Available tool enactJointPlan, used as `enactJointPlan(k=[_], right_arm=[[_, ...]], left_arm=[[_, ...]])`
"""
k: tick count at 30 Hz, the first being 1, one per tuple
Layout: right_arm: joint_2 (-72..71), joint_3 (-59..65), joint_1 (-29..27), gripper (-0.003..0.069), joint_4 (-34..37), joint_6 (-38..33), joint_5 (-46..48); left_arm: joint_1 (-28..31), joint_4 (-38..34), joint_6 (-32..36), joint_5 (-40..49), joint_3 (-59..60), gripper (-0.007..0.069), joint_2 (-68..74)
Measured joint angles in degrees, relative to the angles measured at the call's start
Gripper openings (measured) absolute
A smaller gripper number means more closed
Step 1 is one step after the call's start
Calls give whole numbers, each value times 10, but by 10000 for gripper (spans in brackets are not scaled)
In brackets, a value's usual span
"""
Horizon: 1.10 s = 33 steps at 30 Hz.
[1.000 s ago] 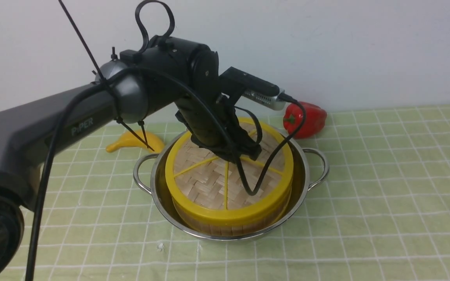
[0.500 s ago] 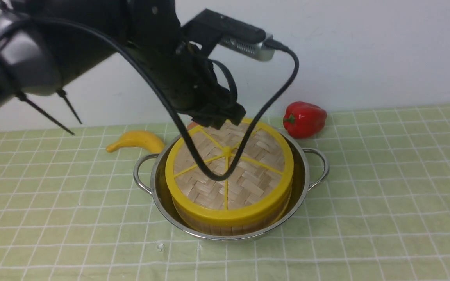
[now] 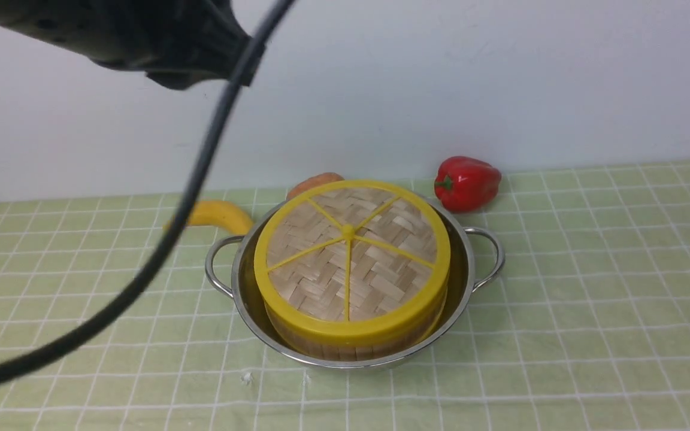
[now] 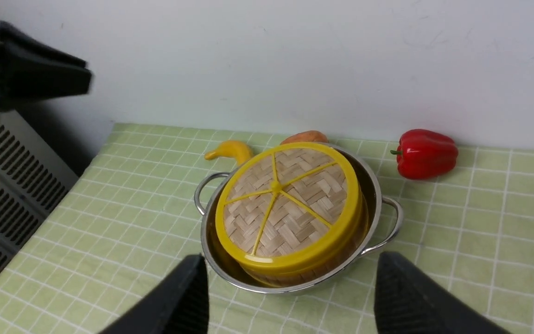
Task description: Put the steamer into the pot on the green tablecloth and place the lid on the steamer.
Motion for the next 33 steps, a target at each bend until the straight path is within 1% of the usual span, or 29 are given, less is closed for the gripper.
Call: enactJointPlan(k=[1,2,3,4,5,6,8,11,12,13,15,17,20,21,22,24,27,29,31,33], right_arm=[[0,0,0,470,4,1,0],[0,0,0,470,6,1,0],[0,0,0,470,12,3,0],[0,0,0,470,12,2,0],[0,0,0,470,17,3,0],[0,0,0,470,19,3,0],[0,0,0,470,21,3,0],[0,0,0,470,25,3,0],[0,0,0,470,26,3,0],[0,0,0,470,28,3,0],[0,0,0,470,30,4,0],[0,0,0,470,29,2,0],[0,0,0,470,29,1,0],[0,0,0,470,30,1,0],[0,0,0,470,30,1,0],[0,0,0,470,32,0,0],[0,2,0,470,26,-10,-1],[-4,12,0,470,15,-43,-5],[-20,46,0,470,4,-102,-39],[-47,92,0,470,-11,-130,-84]], left_arm=[[0,-1,5,-18,18,87,-23],[0,-1,6,-26,27,74,-32],[0,-1,10,-60,69,31,-63],[0,-1,10,-75,81,15,-76],[0,-1,10,-112,127,-12,-108],[0,-2,10,-132,156,-21,-126],[0,-3,7,-184,246,-23,-174],[0,-6,2,-242,344,-23,-232],[0,-9,2,-246,352,-23,-236],[0,-12,0,-284,421,-23,-278],[0,-15,-1,-298,447,-23,-295],[0,-23,-8,-348,529,-23,-357],[0,-31,-17,-386,574,-22,-405],[0,-37,-23,-408,605,-22,-436],[0,-38,-23,-410,609,-22,-440],[0,-44,-34,-422,659,-22,-489],[0,-46,-43,-422,683,-22,-523],[0,-47,-53,-420,692,-22,-544],[0,-47,-58,-416,697,-19,-564],[0,-47,-62,-408,698,-19,-581]])
